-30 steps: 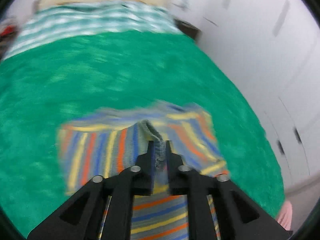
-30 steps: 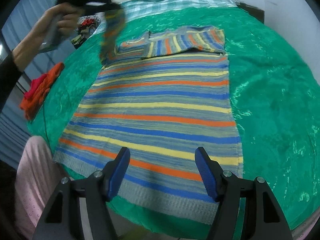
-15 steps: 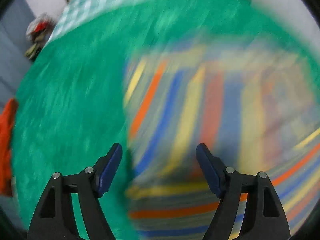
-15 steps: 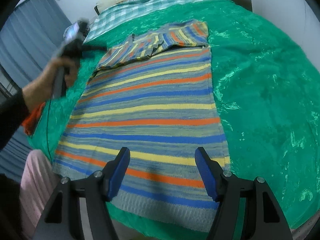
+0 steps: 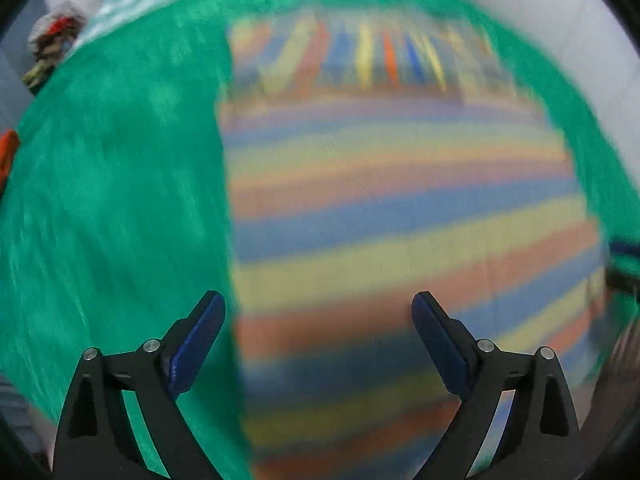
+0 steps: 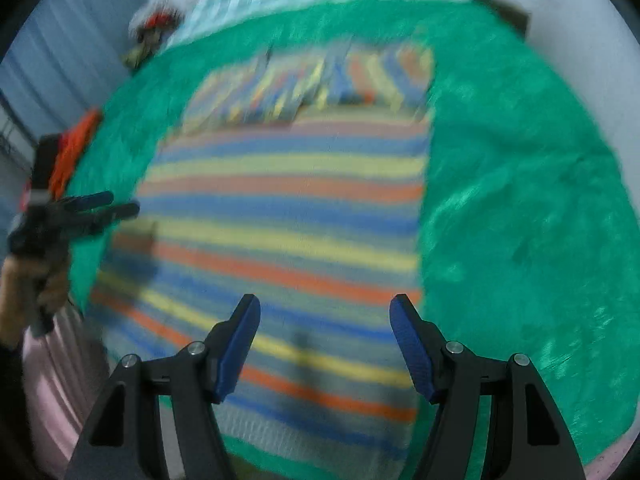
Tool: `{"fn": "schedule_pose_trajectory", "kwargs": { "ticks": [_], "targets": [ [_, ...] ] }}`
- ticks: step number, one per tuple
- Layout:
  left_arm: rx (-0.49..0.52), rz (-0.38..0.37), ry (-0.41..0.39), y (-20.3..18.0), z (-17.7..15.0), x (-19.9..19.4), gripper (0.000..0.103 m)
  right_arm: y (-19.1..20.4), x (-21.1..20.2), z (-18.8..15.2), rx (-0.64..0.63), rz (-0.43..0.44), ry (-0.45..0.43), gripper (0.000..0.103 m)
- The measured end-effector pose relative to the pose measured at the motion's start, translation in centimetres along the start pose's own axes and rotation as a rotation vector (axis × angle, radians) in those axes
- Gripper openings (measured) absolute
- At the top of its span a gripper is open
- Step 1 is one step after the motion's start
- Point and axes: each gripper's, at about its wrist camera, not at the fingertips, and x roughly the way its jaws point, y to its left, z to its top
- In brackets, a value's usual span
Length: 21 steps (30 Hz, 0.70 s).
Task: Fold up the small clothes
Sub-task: 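Release the sleeve with the left tool and hold both tools above the hem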
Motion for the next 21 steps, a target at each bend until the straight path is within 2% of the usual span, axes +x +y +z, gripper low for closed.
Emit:
{"fn": "schedule_pose_trajectory", "kwargs": {
  "ticks": [1,3,5,6,9,11,15,18,21],
  "targets": [
    [0.004,0.017,0.032,-0.5,-1.1,0.6,0.097,0.3,1.8,-1.0,-0.017,-0.014,0.092,0.067],
    [-0.021,0.054,0.015,-1.0,-3.9,0.3,0.1,0.6,4.3,-3.7,-0.06,-0.091,0.221,0.068],
    [-0.021,0.086,0.029,-1.2,-5.3,-0.5,0.101,1.1,3.7,-5.4,-0.088,-0.135,0.208,0.072],
    [-0.026,0.095,0.041,-1.1,-5.8,-0.9,0.101,1.1,3.4,-6.1,-0.081,-0.15,0.233,0.075],
    [-0.058,0.103,0.072,-0.8,-6.9,-2.1,0.101,1.0,2.4,-7.3,-0.056,-0.161,0.281,0.074],
    [-0.079,0.109,0.062,-0.6,-7.6,-3.3,0.1,1.1,1.1,-7.5,-0.04,-0.161,0.259,0.074],
    [-0.104,0.141,-0.004,-0.4,-8.4,-6.2,0.1,1.3,-2.4,-7.4,-0.001,-0.151,0.133,0.074],
    [-0.129,0.145,-0.05,0.0,-8.0,-7.7,0.1,1.2,-4.1,-7.4,0.029,-0.137,0.055,0.074],
    [-0.14,0.156,-0.075,0.7,-7.5,-8.6,0.1,1.3,-5.0,-7.3,0.057,-0.123,0.015,0.074]
  ]
}}
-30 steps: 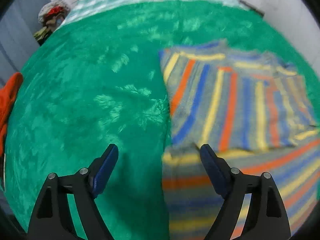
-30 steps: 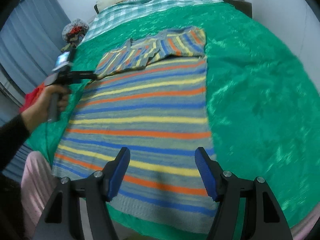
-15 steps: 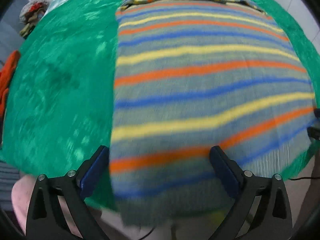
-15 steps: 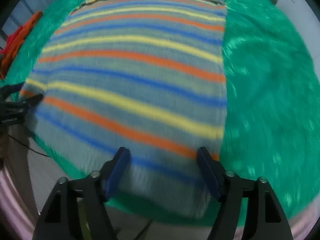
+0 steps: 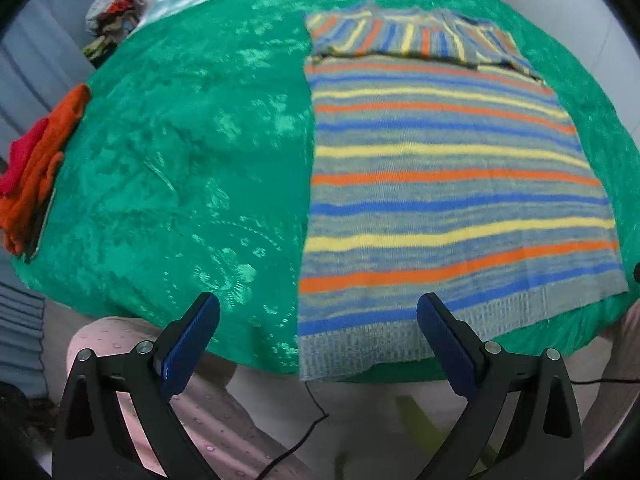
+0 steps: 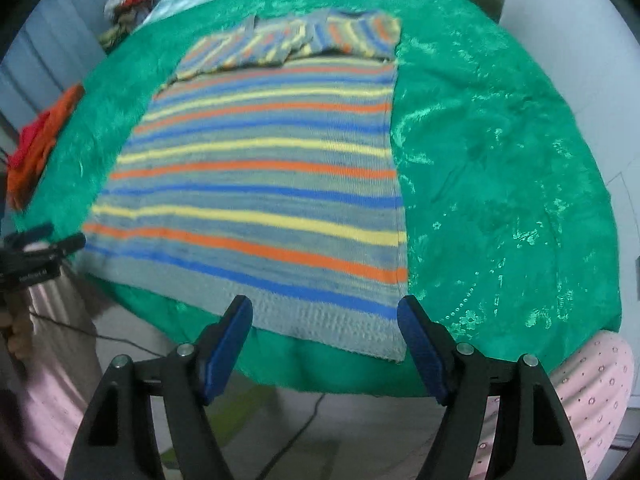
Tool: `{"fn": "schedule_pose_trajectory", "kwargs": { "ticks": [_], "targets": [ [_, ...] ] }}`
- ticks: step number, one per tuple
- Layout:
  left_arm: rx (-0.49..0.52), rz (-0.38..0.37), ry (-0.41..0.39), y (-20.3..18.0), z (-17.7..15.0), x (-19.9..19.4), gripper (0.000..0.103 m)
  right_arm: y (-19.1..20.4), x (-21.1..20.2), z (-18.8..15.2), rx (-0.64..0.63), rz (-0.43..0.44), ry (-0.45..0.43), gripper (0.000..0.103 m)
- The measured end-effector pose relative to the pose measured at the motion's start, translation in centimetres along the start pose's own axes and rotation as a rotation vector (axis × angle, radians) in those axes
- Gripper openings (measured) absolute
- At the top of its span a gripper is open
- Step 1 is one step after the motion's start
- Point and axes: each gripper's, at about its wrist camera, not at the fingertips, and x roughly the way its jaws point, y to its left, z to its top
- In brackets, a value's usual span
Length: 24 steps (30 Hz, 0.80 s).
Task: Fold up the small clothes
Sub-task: 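Release the sleeve with the left tool and hold both tools above the hem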
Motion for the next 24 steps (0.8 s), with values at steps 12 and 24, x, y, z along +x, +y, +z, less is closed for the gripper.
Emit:
{"fn": "schedule_pose_trajectory", "kwargs": {
  "ticks": [12,24],
  "targets": [
    [0.001,0.016,-0.052,0.5,1.0,-0.6,0.1,0.4,-1.1,0.0,0.05,0.011,-0.08,0.074],
    [0.023,0.034,-0.045,-0.2,1.1,-0.5,0.1,0.3,-0.9,-0.2,0.052,0.003,-0.079,0.074]
  ]
}}
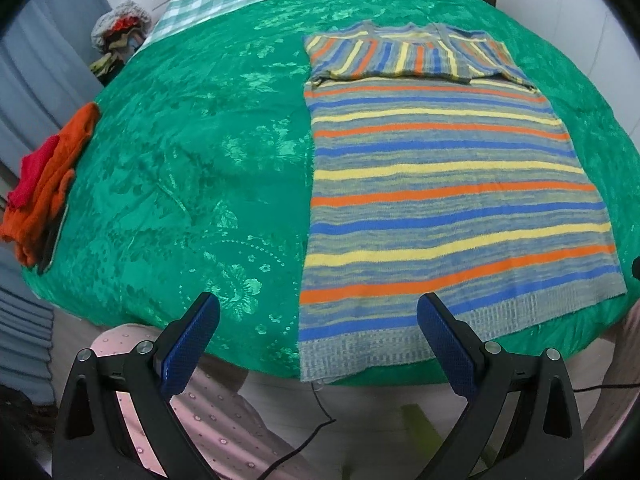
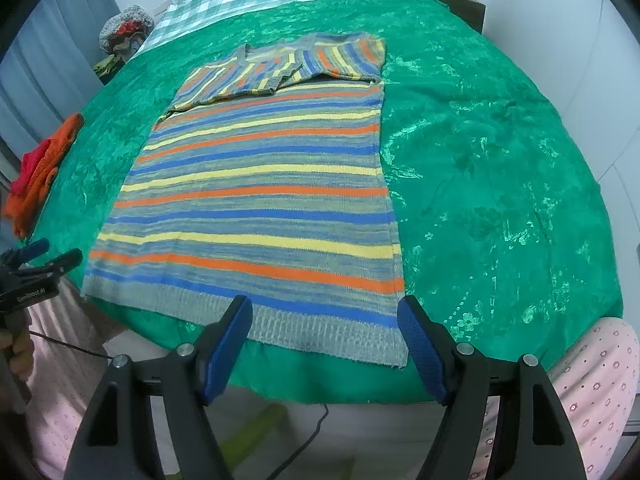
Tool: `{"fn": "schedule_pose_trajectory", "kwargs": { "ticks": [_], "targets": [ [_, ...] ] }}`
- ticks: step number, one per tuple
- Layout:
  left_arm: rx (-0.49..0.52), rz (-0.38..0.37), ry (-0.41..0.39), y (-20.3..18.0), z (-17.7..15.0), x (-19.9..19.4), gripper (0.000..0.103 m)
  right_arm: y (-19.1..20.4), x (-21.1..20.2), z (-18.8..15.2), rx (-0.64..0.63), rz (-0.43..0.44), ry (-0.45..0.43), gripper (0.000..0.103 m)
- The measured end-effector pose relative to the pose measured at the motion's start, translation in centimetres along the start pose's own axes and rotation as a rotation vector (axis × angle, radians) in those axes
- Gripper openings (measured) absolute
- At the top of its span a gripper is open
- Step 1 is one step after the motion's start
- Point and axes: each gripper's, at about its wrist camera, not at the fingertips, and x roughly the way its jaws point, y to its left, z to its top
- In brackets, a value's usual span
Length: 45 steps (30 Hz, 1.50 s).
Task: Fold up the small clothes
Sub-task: 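Release the sleeve with the left tool and hold both tools above the hem, then grasp the hem corners with the left tool while the right tool grasps the other corner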
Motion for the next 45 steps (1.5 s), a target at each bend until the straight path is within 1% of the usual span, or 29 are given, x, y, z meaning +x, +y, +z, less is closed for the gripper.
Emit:
{"fn": "schedule_pose_trajectory", "kwargs": {
  "ticks": [18,20,23,26,29,30,32,33,34,35,36,37,38,39,40,41,42,43,44,45],
  "targets": [
    [0.01,0.003,0.006,-0.2,0.0,0.1,0.1,1.0,0.4,-0.2,-0.021,0.001,0.014,0.074],
    [-0.001,-0.009,0.03,0.3,-0.2,0.8,0.1,0.8,0.4,-0.2,-0.019,0.001,0.016,0.074],
    [-0.061,-0.039,0.086,1.9,-0.8,2.4,0.1,-0.1,0.1,0.0,-0.013,-0.011,0.016,0.074],
    [-0.085,-0.046,0.144,2.8,-1.5,4.4,0.099,-2.8,0.2,0.3,0.066,-0.02,0.028,0.074],
    [-0.062,-0.081,0.189,2.4,-2.1,6.0,0.099,-5.1,1.0,0.7,0.148,0.018,0.062,0.074],
    [-0.053,-0.09,0.206,2.1,-2.3,6.6,0.098,-5.8,1.7,0.9,0.165,0.052,0.087,0.074],
    [-0.048,-0.124,0.234,1.7,-2.7,7.4,0.086,-6.4,3.2,1.1,0.179,0.093,0.132,0.074],
    [-0.052,-0.138,0.241,1.6,-2.7,7.4,0.084,-6.5,4.3,1.2,0.181,0.113,0.166,0.074],
    [-0.057,-0.149,0.24,1.7,-2.8,7.4,0.079,-6.6,5.9,1.0,0.185,0.117,0.235,0.074],
    [-0.06,-0.169,0.242,1.7,-2.8,7.2,0.062,-6.5,6.9,0.7,0.182,0.108,0.274,0.074],
    [-0.062,-0.186,0.245,1.8,-2.9,7.2,0.05,-6.3,7.3,0.6,0.175,0.107,0.281,0.074],
    [-0.065,-0.226,0.261,1.8,-3.0,7.2,0.016,-6.0,7.5,0.5,0.151,0.109,0.285,0.067],
    [-0.067,-0.239,0.27,1.8,-3.1,7.3,0.005,-5.7,7.6,0.5,0.135,0.136,0.296,0.052],
    [-0.071,-0.249,0.273,1.8,-3.2,7.2,0.005,-5.5,7.7,0.5,0.131,0.162,0.312,0.005],
    [-0.075,-0.257,0.273,2.0,-3.1,7.0,0.005,-5.5,7.8,0.4,0.148,0.204,0.341,0.007],
    [-0.101,-0.289,0.277,2.5,-3.0,6.6,0.004,-5.5,7.7,0.4,0.148,0.211,0.344,0.007],
    [-0.145,-0.34,0.281,3.3,-2.6,6.1,0.004,-5.5,7.1,0.7,0.14,0.221,0.331,0.007],
    [-0.187,-0.396,0.274,4.2,-2.0,5.5,0.004,-5.7,6.4,1.1,0.163,0.257,0.309,0.007],
    [-0.21,-0.431,0.264,4.8,-1.4,5.1,0.004,-6.2,5.9,1.5,0.197,0.297,0.288,0.007],
    [-0.24,-0.48,0.241,5.6,-0.2,4.4,0.004,-6.7,5.1,2.3,0.241,0.346,0.255,0.007]
  ]
}}
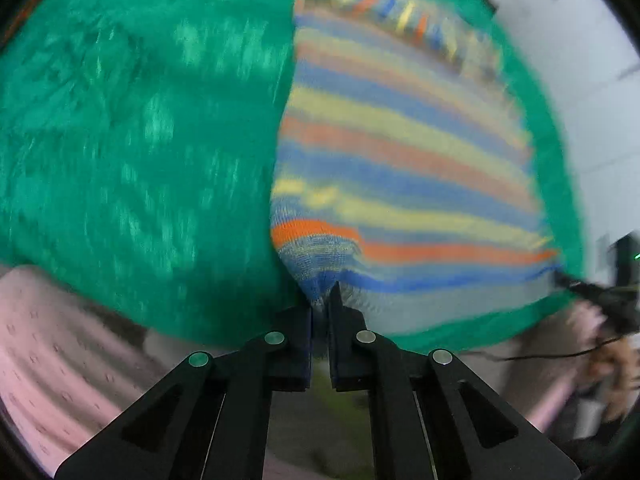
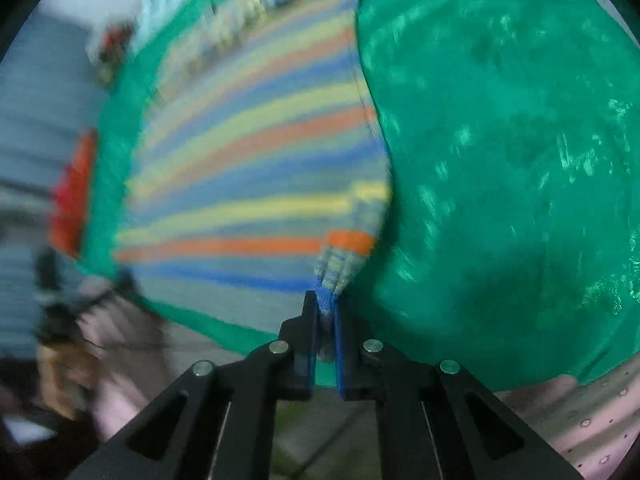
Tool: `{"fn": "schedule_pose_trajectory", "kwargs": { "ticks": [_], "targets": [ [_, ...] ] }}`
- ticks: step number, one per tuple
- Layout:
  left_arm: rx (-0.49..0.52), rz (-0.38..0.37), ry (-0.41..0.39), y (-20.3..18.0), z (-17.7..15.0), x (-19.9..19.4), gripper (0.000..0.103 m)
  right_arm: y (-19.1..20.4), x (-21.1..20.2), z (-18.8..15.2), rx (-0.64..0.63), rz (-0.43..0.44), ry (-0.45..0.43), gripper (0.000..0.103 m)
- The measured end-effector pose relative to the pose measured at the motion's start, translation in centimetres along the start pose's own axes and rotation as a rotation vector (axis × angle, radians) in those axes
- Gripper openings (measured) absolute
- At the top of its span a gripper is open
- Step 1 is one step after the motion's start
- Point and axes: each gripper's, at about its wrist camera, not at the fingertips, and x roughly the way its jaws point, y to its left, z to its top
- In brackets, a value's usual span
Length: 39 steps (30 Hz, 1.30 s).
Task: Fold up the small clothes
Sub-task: 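Grasp the hem corners with the left tool while the right tool grasps the other corner, then lift the hem with both tools and fold it up onto the collar, release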
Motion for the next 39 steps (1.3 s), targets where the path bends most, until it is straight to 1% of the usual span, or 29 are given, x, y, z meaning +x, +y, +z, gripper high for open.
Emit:
{"fn": "schedule_pose_trajectory", "kwargs": {
  "ticks": [2,3,5,6,7,8,9,10,12,13,16,19,21,22,23,24,25,26,27,28,30,32,33,34,35,36,37,38,39],
  "targets": [
    [-0.034,-0.105,-0.062,0.1,3.5,-2.1,0.004,0.2,-2.3,2.2,0.029,0.067,-0.097,0.007],
    [-0.042,-0.136,-0.089,0.1,5.5,-2.6,0.004,0.2,-2.8,3.2,0.033,0.083,-0.127,0.007],
    [-0.047,-0.156,-0.14,-0.1,9.1,-2.9,0.004,0.5,-4.0,6.9,0.041,0.115,-0.212,0.007],
    [-0.041,-0.156,-0.182,-0.4,11.9,-2.8,0.004,0.7,-4.2,8.3,0.04,0.119,-0.235,0.007],
    [-0.047,-0.158,-0.205,-0.4,14.2,-2.4,0.004,0.8,-4.3,10.9,0.037,0.123,-0.278,0.007],
    [-0.058,-0.162,-0.22,-0.5,16.3,-2.1,0.004,0.8,-4.3,12.4,0.039,0.121,-0.3,0.007],
    [-0.068,-0.169,-0.227,-0.4,17.5,-1.6,0.004,0.7,-4.1,15.0,0.047,0.122,-0.324,0.007],
    [-0.085,-0.176,-0.234,-0.4,20.1,-0.8,0.004,0.5,-3.7,17.1,0.056,0.13,-0.338,0.007],
    [-0.1,-0.163,-0.244,-0.8,24.4,0.6,0.004,0.1,-2.8,21.4,0.076,0.132,-0.344,0.007],
    [-0.099,-0.158,-0.244,-0.9,25.3,1.0,0.004,-0.2,-2.2,23.4,0.081,0.135,-0.339,0.007],
    [-0.107,-0.153,-0.233,-1.2,29.7,2.8,0.004,-0.9,-0.4,28.4,0.107,0.144,-0.313,0.007],
    [-0.101,-0.129,-0.217,-1.5,32.6,4.6,0.006,-2.2,1.2,32.7,0.145,0.173,-0.281,0.007],
    [-0.109,-0.089,-0.21,-1.3,35.7,6.2,0.009,-3.6,2.8,35.4,0.18,0.246,-0.258,0.008],
    [-0.146,-0.06,-0.233,-0.7,37.9,6.9,0.018,-4.5,3.6,36.9,0.216,0.308,-0.264,0.013],
    [-0.183,-0.045,-0.26,-0.2,39.3,7.1,0.034,-5.2,4.1,37.8,0.242,0.355,-0.289,0.015],
    [-0.207,-0.038,-0.283,0.2,40.0,7.0,0.041,-6.3,4.7,39.0,0.272,0.413,-0.339,0.02],
    [-0.241,-0.019,-0.325,0.8,40.9,6.7,0.047,-7.1,4.8,39.6,0.298,0.405,-0.387,0.033],
    [-0.26,-0.01,-0.355,1.2,41.3,6.2,0.049,-7.5,4.7,39.9,0.315,0.38,-0.423,0.036],
    [-0.265,-0.014,-0.372,1.5,41.3,5.8,0.049,-7.9,4.4,40.0,0.326,0.358,-0.456,0.037],
    [-0.255,-0.023,-0.381,1.6,41.1,5.4,0.049,-8.0,4.0,39.9,0.32,0.354,-0.479,0.037],
    [-0.188,-0.008,-0.403,1.2,39.4,4.6,0.056,-7.2,2.9,39.4,0.253,0.299,-0.5,0.037],
    [-0.064,0.054,-0.402,-0.3,36.0,4.3,0.058,-4.8,1.9,38.4,0.078,0.171,-0.484,0.037],
    [-0.024,0.061,-0.396,-1.0,34.8,4.4,0.058,-3.4,1.7,37.6,0.0,0.124,-0.461,0.037],
    [0.063,0.06,-0.388,-2.3,31.9,4.6,0.058,-2.2,1.5,36.4,-0.076,0.095,-0.436,0.037],
    [0.132,0.057,-0.379,-3.5,30.0,4.9,0.058,-1.3,1.5,35.4,-0.127,0.078,-0.423,0.037],
    [0.18,0.057,-0.371,-4.2,28.7,5.2,0.058,0.4,1.6,33.5,-0.214,0.055,-0.396,0.037],
    [0.273,0.072,-0.347,-5.5,26.2,6.1,0.056,1.7,2.0,32.0,-0.285,0.041,-0.369,0.037],
    [0.338,0.1,-0.318,-6.5,24.7,7.1,0.048,2.9,2.7,30.6,-0.338,0.035,-0.338,0.037],
    [0.397,0.141,-0.272,-7.0,23.0,8.3,0.045,3.4,3.5,29.7,-0.372,0.038,-0.304,0.036]
  ]
}}
